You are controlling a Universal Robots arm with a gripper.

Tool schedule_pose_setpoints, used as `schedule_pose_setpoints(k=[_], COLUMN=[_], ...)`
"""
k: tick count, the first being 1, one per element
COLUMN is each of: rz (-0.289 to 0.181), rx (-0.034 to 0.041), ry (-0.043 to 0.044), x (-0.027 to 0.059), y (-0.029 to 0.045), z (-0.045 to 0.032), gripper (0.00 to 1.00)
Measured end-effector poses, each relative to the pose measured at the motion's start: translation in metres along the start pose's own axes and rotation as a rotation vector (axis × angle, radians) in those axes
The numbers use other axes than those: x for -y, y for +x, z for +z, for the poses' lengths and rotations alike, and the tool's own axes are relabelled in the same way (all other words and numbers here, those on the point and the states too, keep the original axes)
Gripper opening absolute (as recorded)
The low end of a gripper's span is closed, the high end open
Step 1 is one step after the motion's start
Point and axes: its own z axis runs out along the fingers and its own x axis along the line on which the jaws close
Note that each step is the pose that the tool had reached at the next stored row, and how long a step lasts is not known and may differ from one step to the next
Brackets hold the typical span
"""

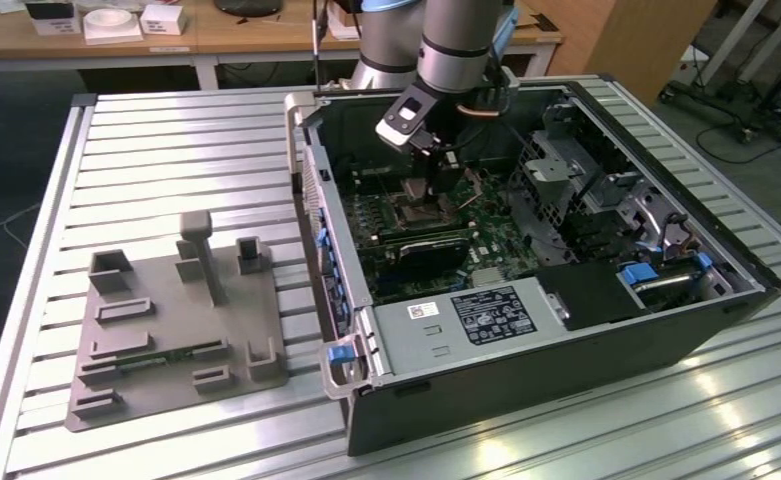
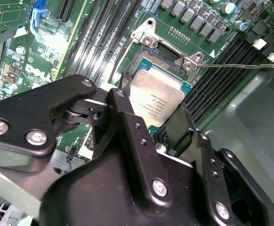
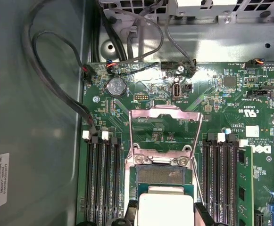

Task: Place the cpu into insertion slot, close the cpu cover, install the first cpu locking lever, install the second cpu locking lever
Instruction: 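Place the cpu into insertion slot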

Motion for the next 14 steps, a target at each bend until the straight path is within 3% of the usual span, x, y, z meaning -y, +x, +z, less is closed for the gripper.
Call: schedule_pose_setpoints(k=[14], rz=[0.000], rx=[0.0001], ry=[0.0000], x=[0.0003], y=[-0.0002], z=[0.0115], gripper=[0.54])
